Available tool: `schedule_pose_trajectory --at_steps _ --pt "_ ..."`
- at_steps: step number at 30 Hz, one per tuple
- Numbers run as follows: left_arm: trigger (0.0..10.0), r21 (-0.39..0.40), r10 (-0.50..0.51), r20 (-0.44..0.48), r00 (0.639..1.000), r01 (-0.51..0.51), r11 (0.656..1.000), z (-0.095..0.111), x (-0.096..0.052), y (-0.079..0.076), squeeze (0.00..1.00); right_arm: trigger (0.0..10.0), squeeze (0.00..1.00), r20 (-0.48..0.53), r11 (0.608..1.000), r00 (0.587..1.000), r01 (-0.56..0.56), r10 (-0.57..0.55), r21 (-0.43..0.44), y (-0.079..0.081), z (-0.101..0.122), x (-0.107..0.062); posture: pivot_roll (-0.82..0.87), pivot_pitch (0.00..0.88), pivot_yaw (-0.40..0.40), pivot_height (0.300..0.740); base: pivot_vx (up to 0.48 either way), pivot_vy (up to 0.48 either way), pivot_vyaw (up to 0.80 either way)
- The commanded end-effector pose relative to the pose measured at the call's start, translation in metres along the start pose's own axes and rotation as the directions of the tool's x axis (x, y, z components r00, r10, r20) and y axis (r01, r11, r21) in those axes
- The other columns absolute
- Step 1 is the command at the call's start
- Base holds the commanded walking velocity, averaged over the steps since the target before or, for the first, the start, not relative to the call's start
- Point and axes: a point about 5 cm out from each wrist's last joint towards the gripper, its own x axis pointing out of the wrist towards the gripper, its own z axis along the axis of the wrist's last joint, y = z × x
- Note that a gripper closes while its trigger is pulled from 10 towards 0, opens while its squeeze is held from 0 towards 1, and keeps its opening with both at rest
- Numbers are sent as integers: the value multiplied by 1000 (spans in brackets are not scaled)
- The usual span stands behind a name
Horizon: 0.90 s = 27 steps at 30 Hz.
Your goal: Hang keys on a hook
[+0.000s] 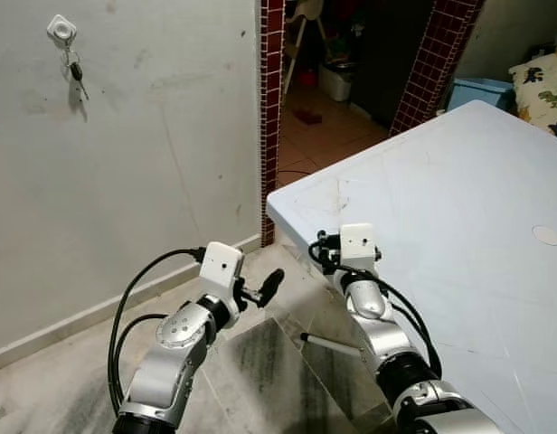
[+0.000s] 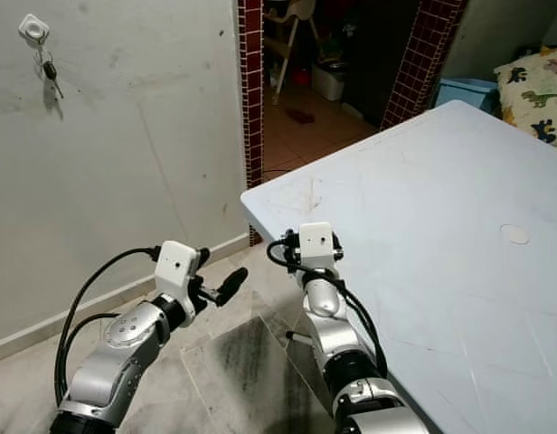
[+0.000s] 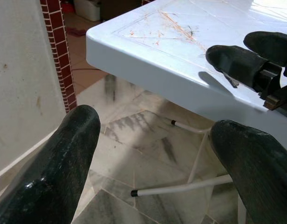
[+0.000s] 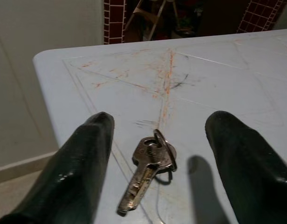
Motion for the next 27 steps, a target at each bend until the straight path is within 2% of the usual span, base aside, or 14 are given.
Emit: schedule_pose_trajectory --at_steps 1,2,3,4,9,13,18,19,20,21,22,27 --pt "10000 7 -1 12 1000 1 1000 2 1 -1 0 0 0 24 1000 1000 -4 4 -8 0 7 3 158 0 -46 740 0 0 0" --pt "10000 6 -1 12 1000 1 1000 2 1 -1 0 0 0 22 1000 1000 -2 2 -12 -1 7 3 158 0 -46 740 0 0 0" --pt "10000 6 -1 12 1000 1 1000 2 1 -1 0 1765 0 21 1000 1000 1 0 -13 -1 7 3 158 0 -46 740 0 0 0" --pt "10000 7 -1 11 1000 1 1000 2 1 0 0 10000 0 15 1000 1000 7 -7 -22 -2 7 3 157 0 -48 740 0 0 0" --pt "10000 6 1 10 1000 -1 1000 2 1 0 0 10000 0 -15 1000 1000 -16 16 -14 2 3 3 158 0 -49 740 0 0 0" --pt "10000 6 0 8 1000 0 1000 1 1 -1 0 10000 0 -83 997 995 -59 56 -39 12 -7 -1 161 0 -51 740 0 0 0" --pt "10000 7 1 9 1000 -1 1000 1 1 -1 0 10000 0 -115 998 992 -59 55 -29 15 -13 -2 167 0 -51 740 0 0 0" --pt "10000 7 1 9 1000 -1 1000 1 1 -1 0 9059 0 -128 998 991 -54 51 -20 15 -14 -2 168 0 -52 740 0 0 0" --pt "10000 7 1 9 1000 -1 1000 1 1 -1 0 9059 0 -128 998 991 -54 51 -20 15 -14 -2 168 0 -52 740 0 0 0" --pt "10000 9 1 8 1000 -1 1000 1 1 -1 0 3333 0 -137 999 990 -45 42 -16 14 -15 -2 169 0 -51 740 0 0 0" --pt "10000 9 2 8 1000 -2 1000 1 1 0 0 0 0 -144 999 989 -38 37 -9 14 -16 -2 170 0 -51 740 0 0 0" --pt "10000 10 2 5 1000 -2 1000 1 1 0 0 0 0 -157 1000 987 -28 26 -5 12 -17 -1 170 0 -51 740 0 0 0"
